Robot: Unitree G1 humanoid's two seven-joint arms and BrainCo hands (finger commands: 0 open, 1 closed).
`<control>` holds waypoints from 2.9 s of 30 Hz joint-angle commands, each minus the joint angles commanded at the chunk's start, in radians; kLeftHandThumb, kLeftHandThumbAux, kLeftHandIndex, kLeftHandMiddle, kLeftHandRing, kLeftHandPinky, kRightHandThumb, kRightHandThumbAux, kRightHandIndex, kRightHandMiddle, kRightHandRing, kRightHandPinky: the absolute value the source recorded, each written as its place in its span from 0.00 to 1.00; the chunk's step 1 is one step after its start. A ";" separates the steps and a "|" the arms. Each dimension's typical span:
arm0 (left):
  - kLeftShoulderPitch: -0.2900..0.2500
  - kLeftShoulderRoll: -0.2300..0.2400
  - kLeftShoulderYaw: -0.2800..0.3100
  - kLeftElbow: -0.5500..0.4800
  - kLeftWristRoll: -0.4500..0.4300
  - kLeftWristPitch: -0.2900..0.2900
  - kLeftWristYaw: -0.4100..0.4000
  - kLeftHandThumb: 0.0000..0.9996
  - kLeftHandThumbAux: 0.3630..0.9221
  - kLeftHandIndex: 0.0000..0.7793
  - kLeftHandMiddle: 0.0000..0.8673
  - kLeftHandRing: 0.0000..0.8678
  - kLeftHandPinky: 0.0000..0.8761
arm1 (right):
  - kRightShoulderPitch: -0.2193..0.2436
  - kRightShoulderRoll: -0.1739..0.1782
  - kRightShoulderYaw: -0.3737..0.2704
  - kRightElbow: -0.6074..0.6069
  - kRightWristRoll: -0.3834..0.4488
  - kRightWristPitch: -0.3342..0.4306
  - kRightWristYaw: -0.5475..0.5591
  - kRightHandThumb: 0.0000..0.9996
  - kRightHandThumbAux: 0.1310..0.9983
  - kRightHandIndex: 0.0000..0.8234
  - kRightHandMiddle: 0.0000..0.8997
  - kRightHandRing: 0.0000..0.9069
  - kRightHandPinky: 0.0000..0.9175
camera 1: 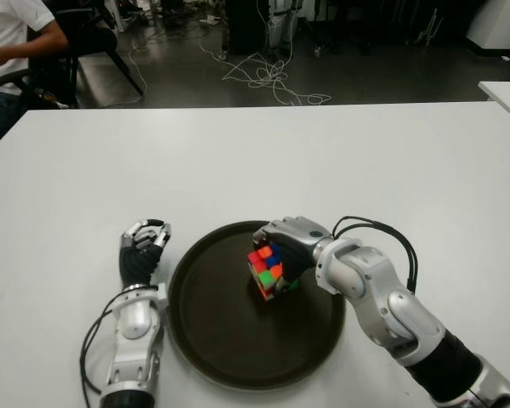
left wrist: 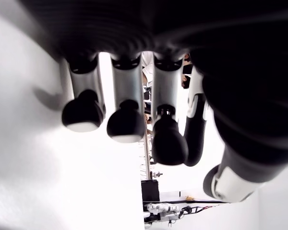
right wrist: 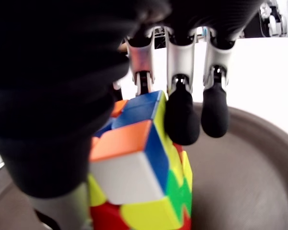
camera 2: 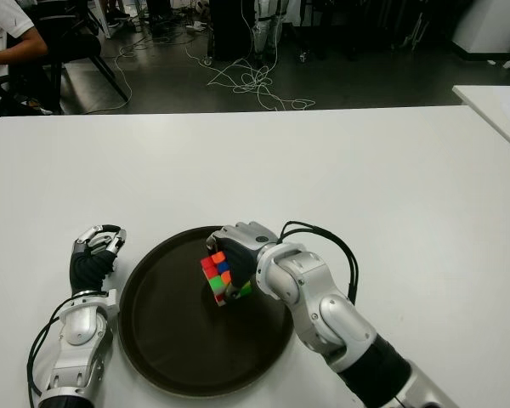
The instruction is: Pick up the Rubik's Cube and put it in the plate
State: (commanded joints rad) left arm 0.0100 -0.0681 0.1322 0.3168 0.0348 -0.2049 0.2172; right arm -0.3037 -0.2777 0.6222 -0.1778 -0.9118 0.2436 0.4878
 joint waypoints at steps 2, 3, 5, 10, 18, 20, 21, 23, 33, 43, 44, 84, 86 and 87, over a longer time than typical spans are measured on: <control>0.000 0.000 -0.001 -0.001 0.000 -0.001 -0.001 0.72 0.61 0.57 0.93 0.96 0.95 | 0.004 0.001 -0.001 0.006 -0.003 -0.008 -0.013 0.00 0.84 0.73 0.83 0.82 0.78; 0.000 0.000 -0.001 -0.001 0.000 -0.001 -0.002 0.72 0.61 0.57 0.93 0.96 0.95 | 0.005 0.001 -0.002 0.010 -0.004 -0.012 -0.020 0.00 0.83 0.72 0.83 0.81 0.78; 0.000 0.001 -0.001 -0.001 -0.001 0.001 -0.004 0.72 0.61 0.57 0.93 0.96 0.96 | 0.008 -0.002 -0.010 0.014 0.011 -0.024 -0.028 0.00 0.82 0.72 0.82 0.81 0.77; 0.002 0.000 -0.002 -0.001 -0.001 0.001 -0.005 0.72 0.61 0.57 0.93 0.96 0.96 | 0.021 0.003 -0.038 0.008 0.056 -0.058 -0.058 0.00 0.82 0.71 0.82 0.82 0.77; -0.001 0.002 -0.002 0.008 0.002 -0.005 -0.006 0.72 0.60 0.57 0.93 0.96 0.95 | 0.048 0.030 -0.100 0.021 0.201 -0.138 -0.099 0.00 0.84 0.69 0.83 0.83 0.80; -0.002 0.003 -0.003 0.009 0.006 -0.003 -0.004 0.72 0.60 0.57 0.93 0.96 0.95 | 0.052 0.039 -0.120 0.022 0.263 -0.150 -0.080 0.00 0.84 0.69 0.81 0.82 0.80; -0.002 0.004 -0.004 0.009 0.008 -0.002 -0.003 0.72 0.60 0.57 0.93 0.96 0.95 | 0.054 0.042 -0.127 0.023 0.289 -0.153 -0.072 0.00 0.84 0.68 0.79 0.80 0.78; -0.003 0.004 -0.004 0.009 0.011 0.001 -0.001 0.72 0.60 0.57 0.93 0.96 0.95 | 0.055 0.044 -0.139 0.020 0.332 -0.150 -0.051 0.00 0.83 0.67 0.76 0.78 0.76; -0.010 0.010 -0.006 0.022 0.033 0.014 0.016 0.72 0.60 0.57 0.93 0.96 0.95 | 0.027 0.039 -0.183 -0.013 0.511 -0.089 0.084 0.00 0.75 0.38 0.38 0.43 0.35; -0.008 0.010 -0.005 0.025 0.035 0.007 0.023 0.72 0.60 0.57 0.93 0.96 0.95 | 0.035 0.012 -0.185 -0.020 0.582 -0.098 0.134 0.00 0.55 0.02 0.04 0.10 0.12; -0.006 0.009 -0.006 0.022 0.037 0.006 0.024 0.72 0.60 0.57 0.93 0.96 0.95 | 0.037 0.013 -0.186 -0.020 0.590 -0.097 0.136 0.00 0.52 0.01 0.02 0.07 0.15; 0.010 -0.003 -0.016 -0.005 0.033 -0.007 0.043 0.71 0.61 0.57 0.92 0.95 0.95 | 0.066 0.014 -0.238 0.005 0.630 -0.140 0.028 0.00 0.37 0.00 0.00 0.00 0.00; 0.009 -0.004 -0.014 -0.005 0.027 -0.003 0.041 0.72 0.61 0.57 0.92 0.95 0.95 | 0.069 0.012 -0.285 0.032 0.653 -0.183 -0.006 0.00 0.38 0.00 0.00 0.00 0.00; 0.009 -0.005 -0.014 -0.005 0.025 -0.002 0.039 0.72 0.60 0.57 0.92 0.95 0.95 | 0.068 0.012 -0.303 0.046 0.665 -0.199 -0.016 0.00 0.39 0.00 0.00 0.00 0.00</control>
State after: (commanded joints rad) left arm 0.0193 -0.0727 0.1181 0.3116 0.0600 -0.2073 0.2564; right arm -0.2355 -0.2659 0.3190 -0.1322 -0.2469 0.0448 0.4714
